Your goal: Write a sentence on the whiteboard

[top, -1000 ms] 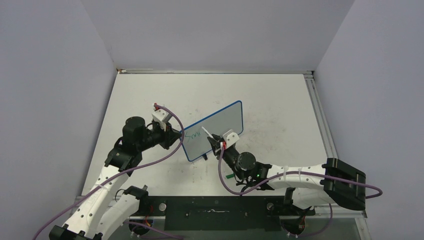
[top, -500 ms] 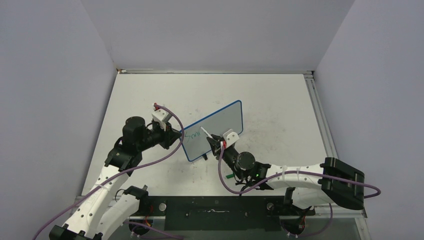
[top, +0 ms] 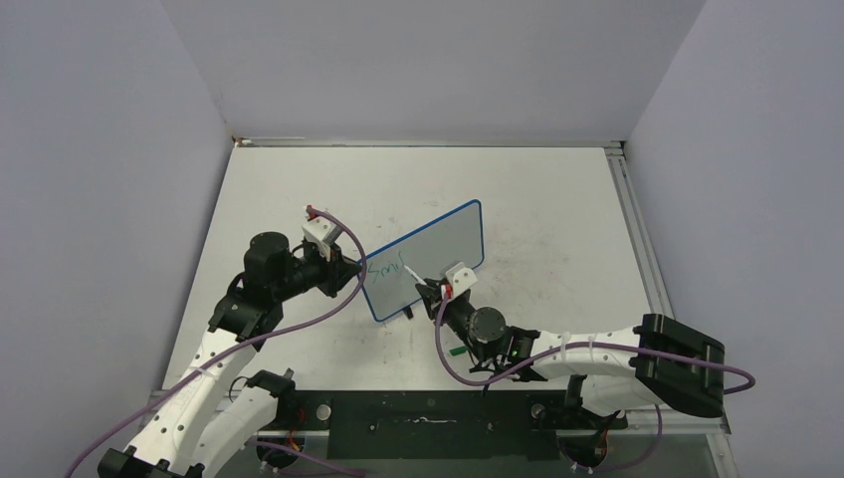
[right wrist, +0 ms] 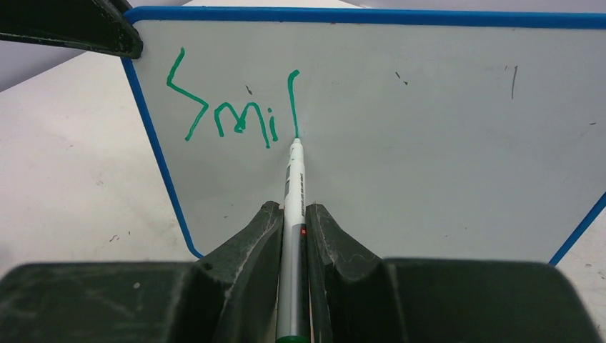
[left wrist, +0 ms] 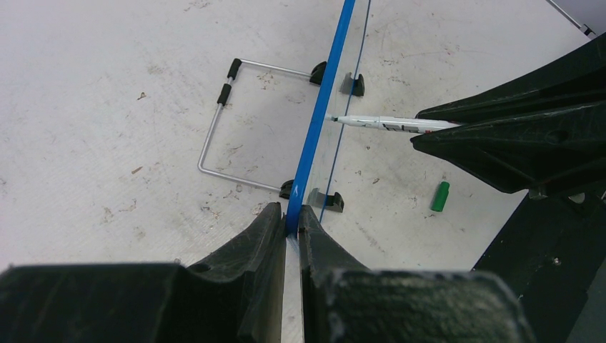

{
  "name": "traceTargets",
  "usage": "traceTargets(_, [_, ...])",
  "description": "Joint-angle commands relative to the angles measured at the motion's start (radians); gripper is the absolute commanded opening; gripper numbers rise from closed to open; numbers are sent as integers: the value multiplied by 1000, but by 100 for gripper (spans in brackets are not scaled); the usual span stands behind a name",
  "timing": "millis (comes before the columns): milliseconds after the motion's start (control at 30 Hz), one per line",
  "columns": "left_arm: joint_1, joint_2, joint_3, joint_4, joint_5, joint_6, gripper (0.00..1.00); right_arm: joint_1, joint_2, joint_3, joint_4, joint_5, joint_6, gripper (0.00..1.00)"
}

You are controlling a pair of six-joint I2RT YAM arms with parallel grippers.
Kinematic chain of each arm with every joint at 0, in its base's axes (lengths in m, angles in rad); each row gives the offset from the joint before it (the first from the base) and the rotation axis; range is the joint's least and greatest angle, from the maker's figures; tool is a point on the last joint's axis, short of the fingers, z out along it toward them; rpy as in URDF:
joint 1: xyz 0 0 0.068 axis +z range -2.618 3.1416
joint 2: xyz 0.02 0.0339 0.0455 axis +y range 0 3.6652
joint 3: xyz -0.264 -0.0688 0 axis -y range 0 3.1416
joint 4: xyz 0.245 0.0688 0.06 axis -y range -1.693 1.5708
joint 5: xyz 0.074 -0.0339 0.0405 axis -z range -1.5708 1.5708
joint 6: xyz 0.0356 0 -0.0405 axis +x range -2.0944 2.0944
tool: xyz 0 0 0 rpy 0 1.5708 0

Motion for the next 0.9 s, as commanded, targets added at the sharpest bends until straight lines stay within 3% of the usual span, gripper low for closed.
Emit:
traceTargets(0, [-4, -1, 4, -25, 19, -3, 0, 0, 18, -6, 22, -7, 29, 5])
traceTargets(367, [-4, 0, 4, -24, 19, -3, 0, 15, -89, -11, 15, 23, -7, 5])
traceTargets(867, [-4, 5, 4, -23, 20, -3, 0, -11, -19, 28, 67, -10, -51, 5])
